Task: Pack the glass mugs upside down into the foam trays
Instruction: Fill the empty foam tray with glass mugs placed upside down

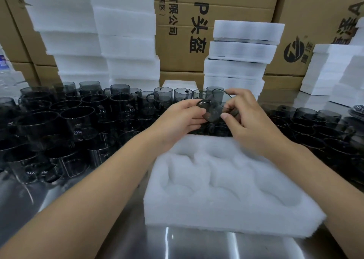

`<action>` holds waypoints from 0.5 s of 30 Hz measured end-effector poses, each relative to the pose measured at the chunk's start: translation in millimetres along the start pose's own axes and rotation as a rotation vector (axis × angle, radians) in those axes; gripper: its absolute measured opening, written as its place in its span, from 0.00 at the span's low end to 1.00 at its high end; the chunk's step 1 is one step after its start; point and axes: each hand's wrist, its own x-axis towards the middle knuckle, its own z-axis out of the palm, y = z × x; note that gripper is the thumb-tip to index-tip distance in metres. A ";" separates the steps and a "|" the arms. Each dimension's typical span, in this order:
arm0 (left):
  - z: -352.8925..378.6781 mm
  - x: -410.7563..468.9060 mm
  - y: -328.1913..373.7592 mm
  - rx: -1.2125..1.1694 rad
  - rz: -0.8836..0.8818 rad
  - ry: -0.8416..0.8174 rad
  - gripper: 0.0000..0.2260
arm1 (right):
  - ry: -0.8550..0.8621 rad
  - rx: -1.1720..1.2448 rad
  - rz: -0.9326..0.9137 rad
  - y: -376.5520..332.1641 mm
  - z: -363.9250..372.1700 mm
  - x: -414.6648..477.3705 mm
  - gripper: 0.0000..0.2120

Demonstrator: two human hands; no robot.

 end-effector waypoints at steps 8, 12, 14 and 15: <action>-3.1 1.8 -4.2 -0.117 0.012 -0.028 0.09 | -0.006 -0.012 -0.092 -4.3 -1.9 -8.4 0.10; -2.2 1.2 -4.4 -0.138 0.018 -0.035 0.08 | 0.028 0.034 -0.060 -4.8 -2.9 -9.1 0.21; -2.1 -0.2 -3.5 -0.164 0.012 -0.038 0.08 | 0.042 0.068 -0.033 -4.3 -2.6 -9.6 0.27; -1.8 -0.8 -2.9 -0.177 0.008 -0.040 0.09 | 0.046 0.068 -0.040 -3.9 -2.2 -9.8 0.29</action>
